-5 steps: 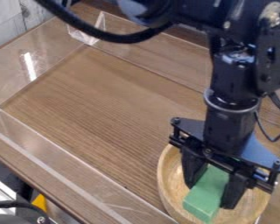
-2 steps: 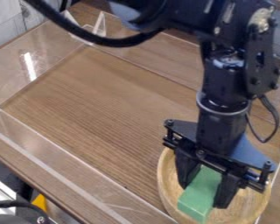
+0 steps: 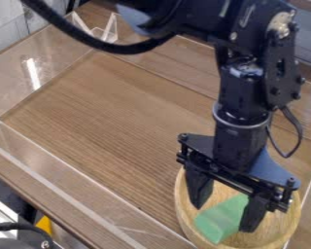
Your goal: Put the green block in the brown bowl
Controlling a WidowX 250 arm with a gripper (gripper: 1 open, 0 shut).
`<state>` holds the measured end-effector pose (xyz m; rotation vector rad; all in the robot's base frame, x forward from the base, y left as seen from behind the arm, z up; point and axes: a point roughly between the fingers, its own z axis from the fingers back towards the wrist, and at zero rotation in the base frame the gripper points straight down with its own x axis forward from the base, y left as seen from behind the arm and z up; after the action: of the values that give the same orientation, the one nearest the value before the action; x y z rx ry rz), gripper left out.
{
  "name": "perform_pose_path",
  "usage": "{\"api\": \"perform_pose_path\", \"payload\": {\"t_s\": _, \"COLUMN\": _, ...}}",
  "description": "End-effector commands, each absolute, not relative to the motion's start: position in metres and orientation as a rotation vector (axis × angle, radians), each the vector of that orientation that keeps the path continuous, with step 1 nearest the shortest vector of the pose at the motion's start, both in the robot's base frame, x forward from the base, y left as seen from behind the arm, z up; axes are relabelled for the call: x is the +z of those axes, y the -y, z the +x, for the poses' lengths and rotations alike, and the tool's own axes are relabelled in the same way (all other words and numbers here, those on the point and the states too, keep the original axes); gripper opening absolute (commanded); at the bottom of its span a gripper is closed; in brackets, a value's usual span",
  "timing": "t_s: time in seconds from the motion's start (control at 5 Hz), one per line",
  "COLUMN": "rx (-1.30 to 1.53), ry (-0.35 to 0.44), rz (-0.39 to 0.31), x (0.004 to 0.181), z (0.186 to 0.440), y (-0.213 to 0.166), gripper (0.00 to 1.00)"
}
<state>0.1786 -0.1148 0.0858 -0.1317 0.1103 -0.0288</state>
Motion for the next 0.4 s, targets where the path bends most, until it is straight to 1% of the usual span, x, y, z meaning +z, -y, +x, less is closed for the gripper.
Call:
{"api": "perform_pose_path", "payload": {"t_s": 0.0, "rx": 0.002, "ry": -0.061, "rz": -0.135, "x": 0.0923, "z": 0.1886, "y": 0.1096, "gripper": 1.0}}
{"api": "perform_pose_path", "payload": {"t_s": 0.2, "rx": 0.019, "ry": -0.043, "rz": -0.126, "x": 0.0913, "z": 0.1928, "y": 0.1057, "gripper": 1.0}}
